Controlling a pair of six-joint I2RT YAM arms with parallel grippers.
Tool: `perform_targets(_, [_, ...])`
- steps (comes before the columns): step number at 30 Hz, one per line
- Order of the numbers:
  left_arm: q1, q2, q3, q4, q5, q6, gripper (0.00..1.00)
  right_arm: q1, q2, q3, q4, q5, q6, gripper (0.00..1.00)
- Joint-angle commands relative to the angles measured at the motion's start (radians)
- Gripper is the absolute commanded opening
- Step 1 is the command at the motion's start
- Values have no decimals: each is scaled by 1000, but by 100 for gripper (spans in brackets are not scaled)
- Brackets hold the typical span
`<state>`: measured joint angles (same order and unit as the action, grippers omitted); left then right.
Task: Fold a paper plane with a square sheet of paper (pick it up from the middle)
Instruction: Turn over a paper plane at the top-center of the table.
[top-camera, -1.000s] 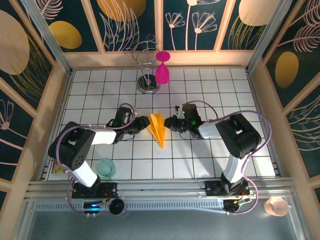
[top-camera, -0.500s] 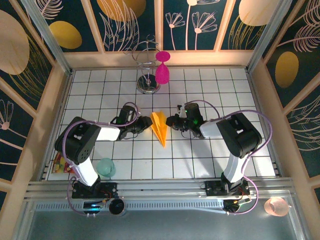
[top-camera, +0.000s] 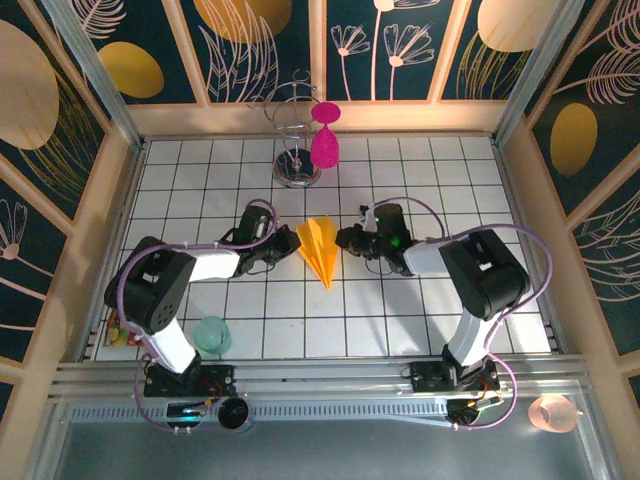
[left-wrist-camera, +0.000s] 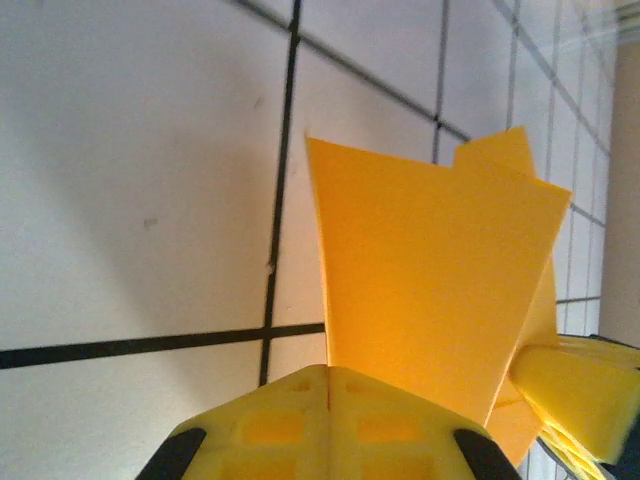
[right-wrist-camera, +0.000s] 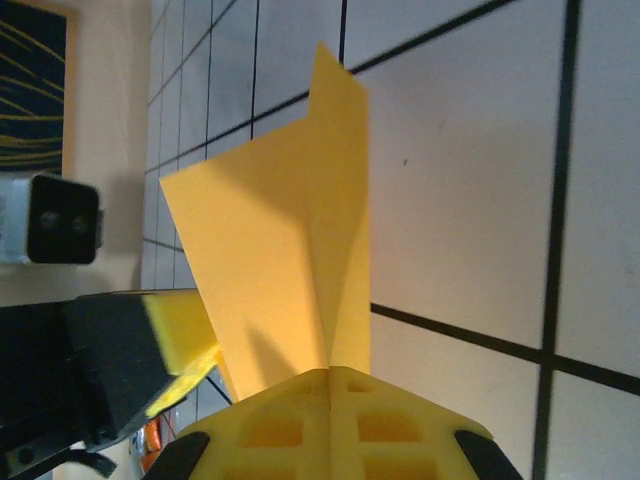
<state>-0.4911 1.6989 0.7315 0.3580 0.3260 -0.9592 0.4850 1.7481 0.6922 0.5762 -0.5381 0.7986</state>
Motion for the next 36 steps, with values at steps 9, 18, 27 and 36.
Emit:
perform_targets(9, [-4,-32,-81,38,-105,-50,0,-31,-23,-66,-8,118,15,0])
perform_targets(18, [-4,8,-53,53,-24,-30,0,-23,9,-36,-61,104,-7,4])
perform_targets(27, [-4,41,-9,41,36,4,0,54,-120,82,-380,294,-128,38])
perform_targets(36, [-4,38,-17,45,41,1,0,214,-97,180,-528,418,-185,39])
